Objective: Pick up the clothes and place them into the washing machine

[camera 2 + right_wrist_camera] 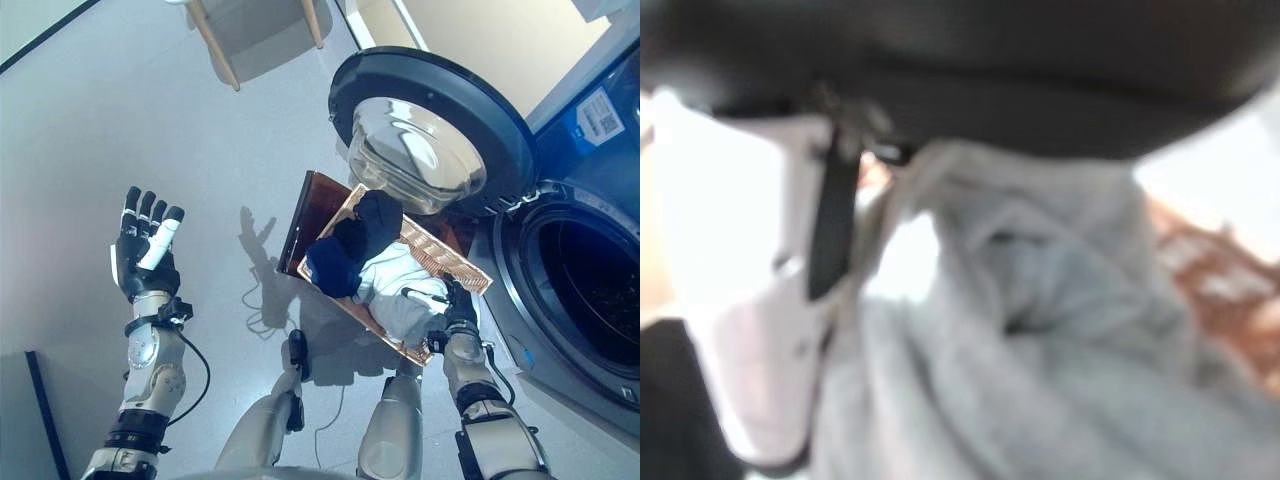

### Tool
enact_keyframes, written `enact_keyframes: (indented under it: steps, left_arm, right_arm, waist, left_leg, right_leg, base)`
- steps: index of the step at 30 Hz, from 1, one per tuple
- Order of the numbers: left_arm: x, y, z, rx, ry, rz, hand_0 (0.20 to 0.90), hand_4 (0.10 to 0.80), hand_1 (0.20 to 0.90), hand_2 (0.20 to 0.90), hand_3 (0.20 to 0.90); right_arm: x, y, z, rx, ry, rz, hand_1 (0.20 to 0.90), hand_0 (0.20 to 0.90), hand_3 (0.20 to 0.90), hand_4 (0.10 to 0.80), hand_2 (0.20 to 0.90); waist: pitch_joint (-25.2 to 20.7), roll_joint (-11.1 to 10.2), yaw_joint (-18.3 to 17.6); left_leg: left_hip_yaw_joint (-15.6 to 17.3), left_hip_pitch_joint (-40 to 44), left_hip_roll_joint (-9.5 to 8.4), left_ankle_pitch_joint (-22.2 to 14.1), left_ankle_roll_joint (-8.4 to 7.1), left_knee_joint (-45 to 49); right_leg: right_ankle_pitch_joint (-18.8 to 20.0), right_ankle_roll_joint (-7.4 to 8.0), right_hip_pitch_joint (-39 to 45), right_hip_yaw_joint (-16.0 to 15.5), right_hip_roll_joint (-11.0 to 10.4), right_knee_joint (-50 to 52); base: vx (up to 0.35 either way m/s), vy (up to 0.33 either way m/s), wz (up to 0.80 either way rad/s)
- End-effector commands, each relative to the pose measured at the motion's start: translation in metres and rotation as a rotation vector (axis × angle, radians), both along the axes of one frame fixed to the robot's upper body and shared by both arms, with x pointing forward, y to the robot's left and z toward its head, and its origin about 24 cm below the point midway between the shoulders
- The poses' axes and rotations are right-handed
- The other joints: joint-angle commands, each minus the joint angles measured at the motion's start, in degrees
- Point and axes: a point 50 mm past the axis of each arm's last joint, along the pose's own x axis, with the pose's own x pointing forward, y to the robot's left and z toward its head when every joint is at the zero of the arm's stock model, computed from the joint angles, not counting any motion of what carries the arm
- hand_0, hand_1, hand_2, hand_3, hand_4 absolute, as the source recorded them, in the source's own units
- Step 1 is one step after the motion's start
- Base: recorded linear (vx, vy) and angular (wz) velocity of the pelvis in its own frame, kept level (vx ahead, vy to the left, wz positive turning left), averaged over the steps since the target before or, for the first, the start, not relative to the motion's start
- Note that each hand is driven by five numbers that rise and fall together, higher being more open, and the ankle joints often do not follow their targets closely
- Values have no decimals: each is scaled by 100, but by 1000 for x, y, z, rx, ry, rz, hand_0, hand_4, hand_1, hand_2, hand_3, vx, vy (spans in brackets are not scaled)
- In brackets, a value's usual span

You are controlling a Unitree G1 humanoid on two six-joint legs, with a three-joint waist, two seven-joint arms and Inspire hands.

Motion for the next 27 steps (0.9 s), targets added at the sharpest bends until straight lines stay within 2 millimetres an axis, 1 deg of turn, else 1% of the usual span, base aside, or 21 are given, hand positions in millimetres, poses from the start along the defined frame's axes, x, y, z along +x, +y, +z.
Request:
enact_keyframes:
  steps: [1,3,4,19,21,22,23,24,25,26,27]
  left_arm:
    - [3,4,54,41,-282,-5,900,800,900,900,900]
    - [4,5,55,41,-285,-3,900,800,900,900,900]
    - [4,5,55,41,-285,-3,900,800,900,900,900]
    - [2,8,53,56,-279,4,900,800,900,900,900]
    - [1,10,51,62,-272,9,900,800,900,900,900]
    - [1,9,51,62,-272,8,900,800,900,900,900]
    - [1,11,48,63,-259,10,900,800,900,900,900]
    - [1,11,48,63,-259,9,900,800,900,900,900]
    - [-1,13,44,63,-240,20,900,800,900,900,900]
    - [-1,14,44,63,-241,19,900,800,900,900,900]
    - [-2,17,40,67,-225,31,900,800,900,900,900]
  right_arm:
    - [32,23,31,13,-158,140,848,848,848,763,848]
    - [32,26,28,23,-146,159,236,236,236,325,236]
    - [32,26,28,24,-146,159,200,200,200,300,200]
    - [15,5,16,2,-66,168,200,200,200,300,200]
    - [11,-4,16,-1,-70,125,200,200,200,300,200]
    - [11,-4,16,-1,-70,125,200,200,200,300,200]
    - [8,-11,17,17,-87,76,200,200,200,300,200]
    - [8,-11,17,18,-87,75,200,200,200,300,200]
    - [4,-17,18,47,-120,20,200,200,200,300,200]
    - [4,-17,19,47,-120,20,200,200,200,300,200]
    - [2,-24,23,65,-161,-12,200,200,200,300,200]
  waist:
    - [-24,-52,186]
    - [-42,-46,190]
    - [-42,-47,190]
    - [-69,-99,137]
    - [-87,-113,116]
    - [-86,-112,118]
    - [-116,-119,101]
    - [-114,-119,104]
    - [-153,-128,84]
    - [-161,-135,82]
    - [-213,-161,53]
  left_leg:
    - [-30,202,152,-288,-717,-44]
    - [-24,216,147,-304,-715,-44]
    - [-23,215,147,-305,-715,-44]
    - [0,251,147,-329,-695,-44]
    - [10,284,158,-332,-691,-44]
    - [10,287,159,-333,-691,-44]
    - [15,328,166,-343,-683,-44]
    - [16,334,166,-345,-683,-44]
    - [25,440,180,-396,-675,-44]
    - [23,417,169,-374,-672,-44]
    - [35,480,177,-393,-670,-44]
  right_leg:
    - [-301,162,-245,195,-247,748]
    - [-306,166,-258,213,-257,749]
    - [-307,166,-260,215,-257,750]
    - [-328,163,-327,301,-254,789]
    - [-342,165,-306,303,-246,808]
    - [-342,165,-304,303,-246,807]
    - [-355,170,-273,307,-246,815]
    - [-356,170,-267,307,-246,815]
    - [-398,180,-187,314,-227,845]
    - [-367,179,-201,316,-234,825]
    - [-374,183,-155,332,-218,824]
  base:
    - [18,14,-3]
    - [0,0,0]
    - [0,0,0]
    - [-1,-1,-1]
    - [0,0,0]
    - [0,0,0]
    - [0,0,0]
    - [52,-7,-8]
    - [29,-1,-5]
    - [51,-13,-10]
    - [22,-13,-5]
